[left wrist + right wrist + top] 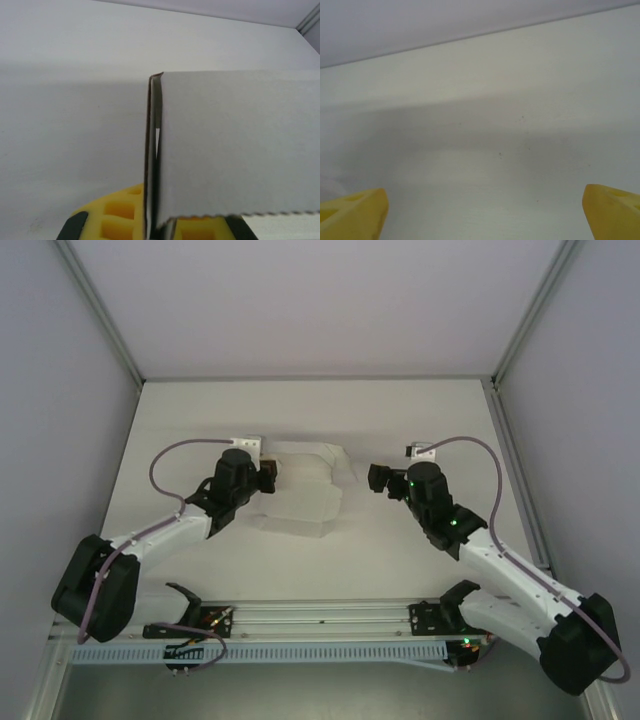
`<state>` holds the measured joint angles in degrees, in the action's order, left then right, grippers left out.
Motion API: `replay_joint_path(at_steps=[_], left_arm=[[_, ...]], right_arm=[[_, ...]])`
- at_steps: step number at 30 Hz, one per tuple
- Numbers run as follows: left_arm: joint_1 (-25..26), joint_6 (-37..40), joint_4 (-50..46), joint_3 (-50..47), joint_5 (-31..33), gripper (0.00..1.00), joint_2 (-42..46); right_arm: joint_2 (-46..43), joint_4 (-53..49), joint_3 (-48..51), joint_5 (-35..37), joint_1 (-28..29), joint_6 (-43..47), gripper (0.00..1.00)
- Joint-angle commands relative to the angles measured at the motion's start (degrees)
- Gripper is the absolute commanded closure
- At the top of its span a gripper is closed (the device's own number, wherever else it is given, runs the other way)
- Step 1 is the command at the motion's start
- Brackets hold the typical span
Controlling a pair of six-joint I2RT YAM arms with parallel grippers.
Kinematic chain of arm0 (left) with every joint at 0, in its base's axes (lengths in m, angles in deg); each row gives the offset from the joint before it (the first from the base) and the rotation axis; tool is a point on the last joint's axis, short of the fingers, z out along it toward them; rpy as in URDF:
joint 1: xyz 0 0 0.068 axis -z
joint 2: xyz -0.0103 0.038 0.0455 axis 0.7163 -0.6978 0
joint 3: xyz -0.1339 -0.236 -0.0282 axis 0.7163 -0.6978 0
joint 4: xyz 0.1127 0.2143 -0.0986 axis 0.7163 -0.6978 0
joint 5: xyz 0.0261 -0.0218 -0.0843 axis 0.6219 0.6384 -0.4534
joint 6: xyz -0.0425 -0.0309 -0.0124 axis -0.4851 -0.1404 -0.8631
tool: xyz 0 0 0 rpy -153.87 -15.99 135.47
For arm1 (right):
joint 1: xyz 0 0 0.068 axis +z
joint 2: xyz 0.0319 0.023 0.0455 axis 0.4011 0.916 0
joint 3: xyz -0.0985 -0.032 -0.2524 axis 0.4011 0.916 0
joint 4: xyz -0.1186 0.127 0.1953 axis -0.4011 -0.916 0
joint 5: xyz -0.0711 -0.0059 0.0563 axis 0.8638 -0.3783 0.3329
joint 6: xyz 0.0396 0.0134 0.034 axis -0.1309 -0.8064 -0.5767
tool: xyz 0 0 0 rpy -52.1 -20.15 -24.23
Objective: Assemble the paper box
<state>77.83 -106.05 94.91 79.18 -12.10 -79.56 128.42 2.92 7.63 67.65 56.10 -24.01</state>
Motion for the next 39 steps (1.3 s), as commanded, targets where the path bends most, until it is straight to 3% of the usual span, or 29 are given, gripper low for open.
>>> replay_joint_path(at_steps=[1, 7, 12, 18, 26, 31, 39], left_arm=[[-0.35, 1.78, 1.28, -0.96, -2.89, 1.00, 2.13], [-0.35, 2.57, 0.87, -0.95, -4.18, 1.00, 2.52], [-0.39, 3.21, 0.51, -0.51, -5.33, 1.00, 2.55], [-0.35, 2.63, 0.48, -0.70, -4.97, 1.00, 2.40], [-0.38, 0.83, 0.01, 0.80, -2.78, 1.00, -0.82], [-0.41, 0.13, -0.66, 2.47, -2.84, 1.00, -3.08], [-0.36, -0.73, -0.37, 2.76, -3.43, 1.00, -4.31]], right_arm=[[3.39, 1.04, -2.97, -2.72, -1.76, 3.65, 0.00], [11.20, 1.45, -7.74, -5.19, -5.77, 7.01, 0.00], [20.27, -5.84, -15.53, -7.66, -8.80, 5.97, 0.00], [25.21, -4.92, -19.01, -21.07, -7.55, 7.88, 0.00], [23.62, -1.86, -15.67, -26.50, -3.27, 10.05, 0.00], [24.70, -4.07, -17.00, -21.97, 0.73, 9.30, 0.00], [29.14, -3.75, -20.00, 1.17, 7.87, 1.74, 0.00]])
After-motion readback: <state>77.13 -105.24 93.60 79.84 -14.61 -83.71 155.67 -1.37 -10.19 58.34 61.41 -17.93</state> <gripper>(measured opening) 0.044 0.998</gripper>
